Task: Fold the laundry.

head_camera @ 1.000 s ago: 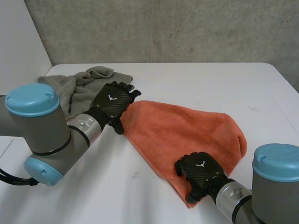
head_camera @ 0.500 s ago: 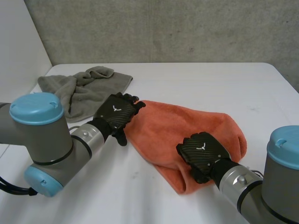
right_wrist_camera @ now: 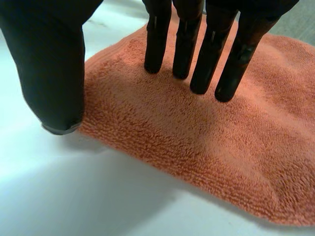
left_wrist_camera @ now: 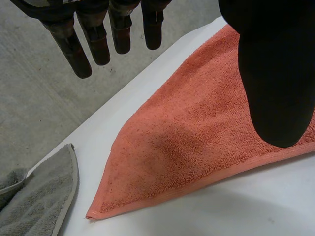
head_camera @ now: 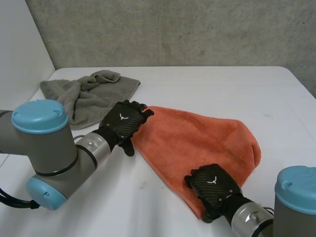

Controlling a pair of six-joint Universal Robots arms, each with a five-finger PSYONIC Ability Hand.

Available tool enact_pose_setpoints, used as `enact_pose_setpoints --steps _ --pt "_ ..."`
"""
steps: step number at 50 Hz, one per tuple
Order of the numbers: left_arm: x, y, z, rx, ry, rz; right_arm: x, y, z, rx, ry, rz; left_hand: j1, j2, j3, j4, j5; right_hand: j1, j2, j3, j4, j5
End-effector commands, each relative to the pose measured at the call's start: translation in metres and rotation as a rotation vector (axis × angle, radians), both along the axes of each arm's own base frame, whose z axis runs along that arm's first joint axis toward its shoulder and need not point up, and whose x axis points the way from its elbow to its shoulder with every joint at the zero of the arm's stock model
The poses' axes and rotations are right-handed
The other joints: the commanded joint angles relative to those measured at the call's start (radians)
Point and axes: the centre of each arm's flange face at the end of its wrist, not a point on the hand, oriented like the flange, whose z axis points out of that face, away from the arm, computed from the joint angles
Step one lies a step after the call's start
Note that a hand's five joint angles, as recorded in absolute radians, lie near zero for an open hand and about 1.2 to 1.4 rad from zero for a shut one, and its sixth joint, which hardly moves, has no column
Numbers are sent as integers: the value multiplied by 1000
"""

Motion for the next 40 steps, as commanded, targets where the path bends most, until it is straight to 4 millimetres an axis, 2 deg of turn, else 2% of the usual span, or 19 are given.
enact_pose_setpoints --steps 1,4,8,11,15,16,34,40 --pt "1 -1 1 -1 1 3 7 -8 -11 -30 -5 12 -3 -2 -6 0 -4 430 349 354 352 369" --pt "1 -1 1 -1 1 3 8 -11 -13 -38 -7 8 -3 -2 -6 0 -4 513 432 437 435 451" --pt "1 -1 1 -1 3 5 7 -15 -12 -45 -11 0 -3 -2 -6 0 -4 916 835 841 839 855" --pt "1 -1 2 -4 4 7 9 -18 -9 -61 -22 0 -3 -2 -6 0 -4 917 836 841 840 856" --pt "1 0 2 -4 4 4 12 -24 8 -112 -51 -3 -3 -2 -6 0 -4 917 836 841 840 856" --pt "1 0 3 -5 5 4 14 -28 18 -144 -69 -5 -3 -2 -6 0 -4 917 836 841 840 856" --pt "8 4 -6 57 -24 17 19 -29 119 -244 -145 55 -14 -14 -18 -12 -16 917 836 841 840 856" --pt "7 0 -6 68 -7 23 20 -25 130 -249 -165 74 -3 -2 -6 0 -4 917 836 841 840 856"
